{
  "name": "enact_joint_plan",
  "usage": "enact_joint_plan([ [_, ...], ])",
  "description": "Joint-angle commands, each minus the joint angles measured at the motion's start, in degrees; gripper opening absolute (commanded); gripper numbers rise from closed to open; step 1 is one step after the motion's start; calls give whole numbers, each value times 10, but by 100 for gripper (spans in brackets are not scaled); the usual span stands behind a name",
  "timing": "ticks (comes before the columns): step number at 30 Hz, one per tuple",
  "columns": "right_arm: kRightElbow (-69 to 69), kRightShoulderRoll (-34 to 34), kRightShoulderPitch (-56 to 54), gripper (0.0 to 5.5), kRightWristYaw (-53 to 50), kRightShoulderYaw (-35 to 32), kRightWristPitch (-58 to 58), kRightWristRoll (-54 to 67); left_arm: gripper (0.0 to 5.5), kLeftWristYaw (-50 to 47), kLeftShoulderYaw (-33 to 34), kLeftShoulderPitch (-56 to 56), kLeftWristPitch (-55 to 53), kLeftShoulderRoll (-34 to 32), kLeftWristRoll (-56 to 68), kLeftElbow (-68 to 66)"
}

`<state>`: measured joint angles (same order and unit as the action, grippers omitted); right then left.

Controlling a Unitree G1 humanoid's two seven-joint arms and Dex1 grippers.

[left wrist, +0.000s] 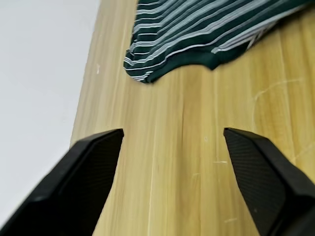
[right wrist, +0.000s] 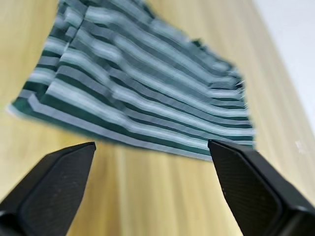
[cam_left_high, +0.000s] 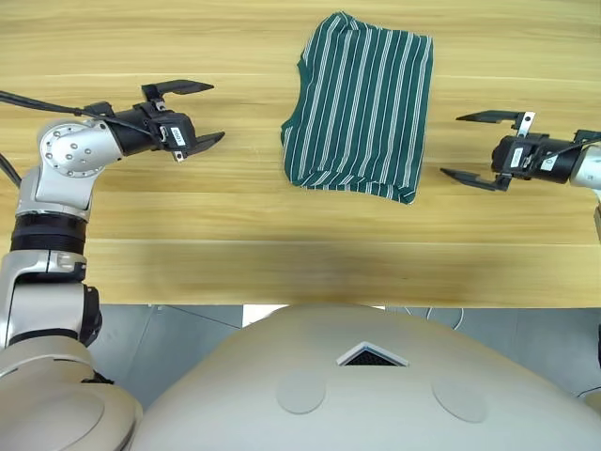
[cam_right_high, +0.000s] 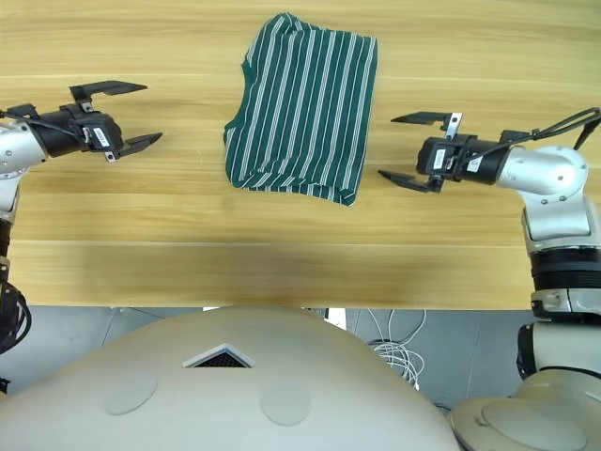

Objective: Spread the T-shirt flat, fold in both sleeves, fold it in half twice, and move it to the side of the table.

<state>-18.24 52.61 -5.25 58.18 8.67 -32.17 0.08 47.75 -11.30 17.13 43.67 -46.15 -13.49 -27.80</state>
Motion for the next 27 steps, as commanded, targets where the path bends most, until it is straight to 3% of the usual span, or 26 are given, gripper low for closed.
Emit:
enact_joint_plan([
  [1,-18,-16,10,423,0,48,-22,-65,363,-1,-67,5,48,24,-62,-35],
  [16,-60,-72,-45,423,-20,125,-44,-106,363,-70,-163,33,115,96,-111,-113],
  [27,-59,-90,-50,233,-26,143,-31,-103,363,-94,-211,59,140,127,-127,-180],
])
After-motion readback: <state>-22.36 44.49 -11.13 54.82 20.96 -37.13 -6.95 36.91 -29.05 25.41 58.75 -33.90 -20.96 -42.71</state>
